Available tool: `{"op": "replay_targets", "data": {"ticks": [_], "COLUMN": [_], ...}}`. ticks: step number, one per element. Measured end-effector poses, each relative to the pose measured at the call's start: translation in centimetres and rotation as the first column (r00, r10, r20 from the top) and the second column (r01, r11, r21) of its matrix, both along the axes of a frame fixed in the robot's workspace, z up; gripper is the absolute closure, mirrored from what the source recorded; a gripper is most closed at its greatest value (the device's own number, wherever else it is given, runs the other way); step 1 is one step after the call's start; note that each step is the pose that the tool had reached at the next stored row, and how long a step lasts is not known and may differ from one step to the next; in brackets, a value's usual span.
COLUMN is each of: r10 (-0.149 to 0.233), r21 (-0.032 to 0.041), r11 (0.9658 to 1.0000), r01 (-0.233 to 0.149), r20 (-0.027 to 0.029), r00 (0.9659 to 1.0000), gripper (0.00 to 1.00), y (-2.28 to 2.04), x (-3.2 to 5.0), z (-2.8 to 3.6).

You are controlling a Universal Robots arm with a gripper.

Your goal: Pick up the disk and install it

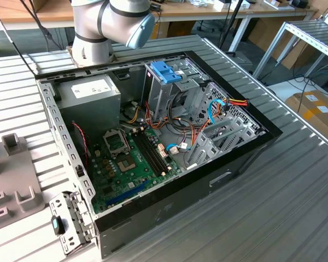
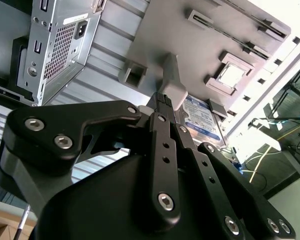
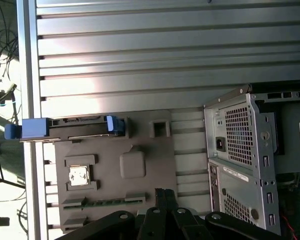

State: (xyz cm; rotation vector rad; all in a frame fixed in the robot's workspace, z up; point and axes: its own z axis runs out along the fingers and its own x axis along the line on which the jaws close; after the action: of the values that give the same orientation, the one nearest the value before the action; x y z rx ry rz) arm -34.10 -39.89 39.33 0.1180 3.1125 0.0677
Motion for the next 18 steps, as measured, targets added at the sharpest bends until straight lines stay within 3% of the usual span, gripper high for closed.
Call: {"op": "replay_targets", "data": {"ticks": [18], "r10": [0.0], "r21": [0.0], "r11": [1.0], "r01": [0.0], "r20": [0.0], "r00": [1.0], "gripper": [0.89], "y": [0.0], "x": [-0.56], "z": [0.0]}}
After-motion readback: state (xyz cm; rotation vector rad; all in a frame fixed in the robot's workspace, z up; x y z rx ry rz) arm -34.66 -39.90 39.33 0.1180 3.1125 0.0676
